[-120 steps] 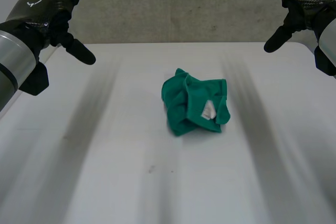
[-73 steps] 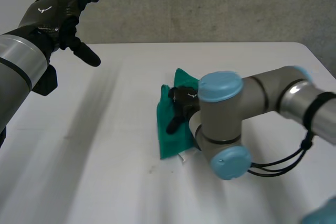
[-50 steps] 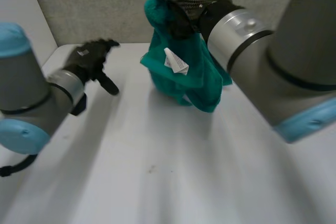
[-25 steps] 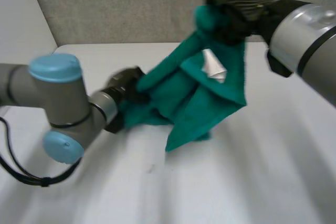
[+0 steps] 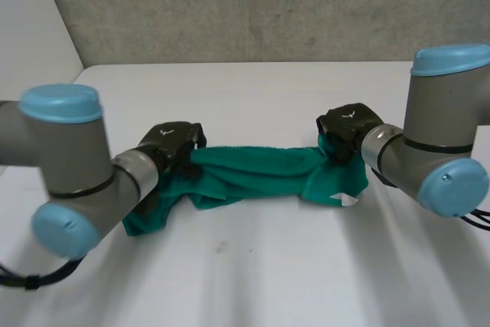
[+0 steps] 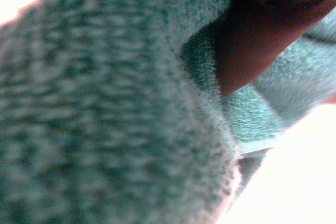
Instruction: Fold the towel.
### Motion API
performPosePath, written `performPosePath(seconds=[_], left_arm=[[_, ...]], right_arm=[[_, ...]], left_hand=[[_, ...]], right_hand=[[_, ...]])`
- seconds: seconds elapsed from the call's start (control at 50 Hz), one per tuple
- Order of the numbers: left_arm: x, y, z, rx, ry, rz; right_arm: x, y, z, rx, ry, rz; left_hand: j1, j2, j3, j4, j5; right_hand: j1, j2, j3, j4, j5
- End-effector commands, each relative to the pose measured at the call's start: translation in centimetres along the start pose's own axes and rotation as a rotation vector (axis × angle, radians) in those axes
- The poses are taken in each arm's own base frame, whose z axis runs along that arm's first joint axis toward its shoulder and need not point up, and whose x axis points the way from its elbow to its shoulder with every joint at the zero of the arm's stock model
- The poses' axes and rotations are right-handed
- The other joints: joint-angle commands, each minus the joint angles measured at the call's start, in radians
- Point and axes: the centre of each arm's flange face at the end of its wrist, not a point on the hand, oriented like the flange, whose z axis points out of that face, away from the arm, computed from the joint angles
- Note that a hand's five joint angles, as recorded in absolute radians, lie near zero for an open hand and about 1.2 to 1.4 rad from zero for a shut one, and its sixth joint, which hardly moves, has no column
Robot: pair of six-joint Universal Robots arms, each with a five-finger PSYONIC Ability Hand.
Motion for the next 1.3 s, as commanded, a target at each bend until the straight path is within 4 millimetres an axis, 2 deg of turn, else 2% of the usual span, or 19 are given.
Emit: performPosePath(seconds=[0.02, 0.04, 0.06, 0.08, 0.1, 0.12, 0.18, 0.24, 0.36, 0.44, 0.5, 0.54, 0.72, 0.78, 0.88, 0.98, 1.1, 1.22, 1.3], left_arm=[[-1.5, -0.5, 5.5, 0.089, -0.083, 0.108], [-1.6, -0.5, 5.8, 0.104, -0.084, 0.112], [-1.5, -0.8, 6.2, 0.131, -0.079, 0.122], [-1.5, -0.8, 6.2, 0.141, -0.078, 0.123], [-1.5, -0.8, 6.2, 0.144, -0.078, 0.123], [-1.5, -0.8, 6.2, 0.145, -0.078, 0.123], [-1.3, -1.2, 5.2, 0.139, -0.080, 0.126], [-0.9, -2.2, 2.9, 0.148, -0.077, 0.127], [-1.6, -4.1, -1.0, 0.178, -0.108, 0.121], [-4.0, -4.8, -2.5, 0.187, -0.178, 0.100], [-5.0, -4.9, -2.9, 0.183, -0.208, 0.090], [-6.7, -4.6, -3.5, 0.160, -0.255, 0.068], [-8.5, -2.7, -4.2, 0.040, -0.300, -0.058], [-9.0, -2.2, -4.0, 0.026, -0.308, -0.116], [-9.1, -1.0, -3.1, -0.008, -0.302, -0.170], [-8.5, 0.7, -1.9, -0.073, -0.253, -0.212], [-7.6, 1.4, -1.5, -0.118, -0.201, -0.251], [-7.5, 1.4, -1.0, -0.123, -0.190, -0.268], [-7.6, 1.5, -0.9, -0.120, -0.195, -0.269]], right_arm=[[1.3, -1.0, 2.5, 0.149, 0.111, -0.017], [1.3, -1.1, 2.6, 0.164, 0.116, -0.019], [1.4, -1.2, 2.8, 0.181, 0.119, -0.021], [1.4, -1.3, 2.9, 0.191, 0.123, -0.022], [1.5, -1.2, 3.2, 0.195, 0.133, -0.024], [1.5, -1.2, 3.2, 0.195, 0.133, -0.024], [1.4, -0.4, 3.6, 0.172, 0.138, -0.014], [1.4, -0.3, 3.2, 0.164, 0.144, -0.006], [2.5, -2.3, 0.8, 0.202, 0.183, -0.004], [2.7, -3.3, -1.3, 0.221, 0.193, 0.000], [2.7, -3.5, -2.1, 0.224, 0.194, -0.003], [2.6, -3.5, -2.6, 0.217, 0.191, -0.002], [1.4, -3.0, -3.1, 0.156, 0.121, -0.023], [1.0, -2.3, -2.9, 0.123, 0.091, -0.043], [-0.9, 0.3, -1.1, 0.047, 0.011, -0.146], [-2.2, 0.9, -0.4, 0.037, -0.018, -0.208], [-2.7, 2.6, 1.8, 0.014, -0.030, -0.240], [-2.8, 3.1, 2.7, 0.016, -0.027, -0.256], [-2.7, 3.7, 4.0, 0.032, -0.007, -0.300]], left_hand=[[0.118, 0.057, 0.060, 0.054, 0.142], [-0.078, -0.139, -0.136, -0.142, -0.055], [-0.498, -0.560, -0.557, -0.562, -0.475], [-0.671, -0.733, -0.729, -0.735, -0.648], [-0.775, -0.836, -0.833, -0.839, -0.751], [-0.845, -0.907, -0.904, -0.909, -0.822], [-0.922, -0.984, -0.981, -0.986, -0.899], [-0.931, -0.993, -0.990, -0.995, -0.908], [-0.934, -0.996, -0.992, -0.998, -0.911], [-0.923, -0.984, -0.981, -0.987, -0.899], [-0.914, -0.975, -0.972, -0.978, -0.890], [-0.911, -0.972, -0.969, -0.975, -0.887], [-0.917, -0.978, -0.975, -0.981, -0.893], [-0.911, -0.972, -0.969, -0.975, -0.888], [-0.902, -0.963, -0.960, -0.966, -0.879], [-0.878, -0.940, -0.937, -0.943, -0.855], [-0.823, -0.884, -0.881, -0.887, -0.800], [-0.474, -0.535, -0.532, -0.538, -0.451], [-0.039, -0.101, -0.098, -0.103, -0.016]], right_hand=[[0.434, 0.235, 0.217, 0.208, 0.260], [0.434, 0.235, 0.217, 0.208, 0.260], [0.336, 0.137, 0.119, 0.110, 0.162], [0.135, -0.064, -0.083, -0.092, -0.039], [-0.298, -0.496, -0.515, -0.524, -0.471], [-0.302, -0.501, -0.519, -0.528, -0.476], [-0.721, -0.920, -0.938, -0.947, -0.895], [-0.786, -0.985, -1.004, -1.012, -0.960], [-0.783, -0.982, -1.001, -1.010, -0.957], [-0.766, -0.965, -0.983, -0.992, -0.940], [-0.763, -0.962, -0.980, -0.989, -0.937], [-0.748, -0.947, -0.966, -0.974, -0.922], [-0.669, -0.868, -0.886, -0.895, -0.843], [-0.651, -0.850, -0.869, -0.878, -0.825], [-0.584, -0.783, -0.801, -0.810, -0.758], [-0.566, -0.765, -0.784, -0.792, -0.740], [-0.473, -0.671, -0.690, -0.699, -0.646], [-0.378, -0.577, -0.596, -0.604, -0.552], [-0.115, -0.314, -0.332, -0.341, -0.289]])
